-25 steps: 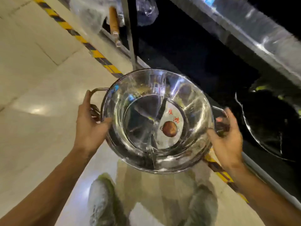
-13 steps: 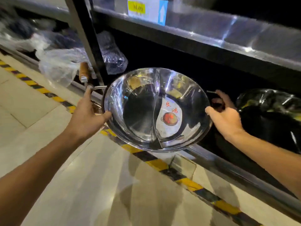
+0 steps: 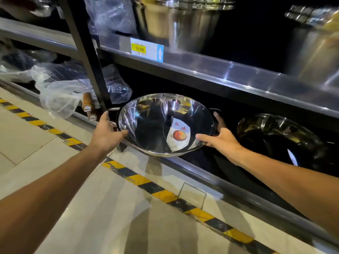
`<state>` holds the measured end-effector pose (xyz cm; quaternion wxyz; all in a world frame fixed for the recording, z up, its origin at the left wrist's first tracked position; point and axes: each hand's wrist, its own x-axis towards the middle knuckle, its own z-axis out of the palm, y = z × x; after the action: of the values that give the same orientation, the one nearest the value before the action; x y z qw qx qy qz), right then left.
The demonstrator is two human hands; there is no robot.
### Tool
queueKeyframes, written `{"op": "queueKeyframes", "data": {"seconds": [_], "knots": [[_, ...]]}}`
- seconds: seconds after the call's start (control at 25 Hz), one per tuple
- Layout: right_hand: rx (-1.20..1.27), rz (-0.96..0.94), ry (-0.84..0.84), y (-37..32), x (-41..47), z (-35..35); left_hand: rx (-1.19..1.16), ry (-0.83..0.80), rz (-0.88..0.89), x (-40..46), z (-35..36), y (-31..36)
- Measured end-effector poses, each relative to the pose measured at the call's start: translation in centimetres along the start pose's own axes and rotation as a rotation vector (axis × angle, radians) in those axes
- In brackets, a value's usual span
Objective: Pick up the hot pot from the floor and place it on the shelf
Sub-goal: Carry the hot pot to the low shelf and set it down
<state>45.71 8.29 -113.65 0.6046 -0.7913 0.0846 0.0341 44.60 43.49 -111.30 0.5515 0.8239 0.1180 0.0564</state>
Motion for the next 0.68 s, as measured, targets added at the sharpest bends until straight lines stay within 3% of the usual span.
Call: {"op": "queueKeyframes", "data": {"seconds": [0.28, 0.4, 0.68], "knots": [[-0.176, -0.008, 0.006, 0.2, 0.0, 0.0, -0.105, -0.201, 0.002, 1.5, 1.8, 0.9], [-0.105, 0.018, -0.048, 0.5, 0.8, 0.1, -0.154, -0.28, 0.003, 2.7, 2.3, 0.6], [-0.05, -0.032, -0.019, 0.9, 3.2, 1.1, 0.024, -0.18, 0.063, 3.9, 4.7, -0.8]]}}
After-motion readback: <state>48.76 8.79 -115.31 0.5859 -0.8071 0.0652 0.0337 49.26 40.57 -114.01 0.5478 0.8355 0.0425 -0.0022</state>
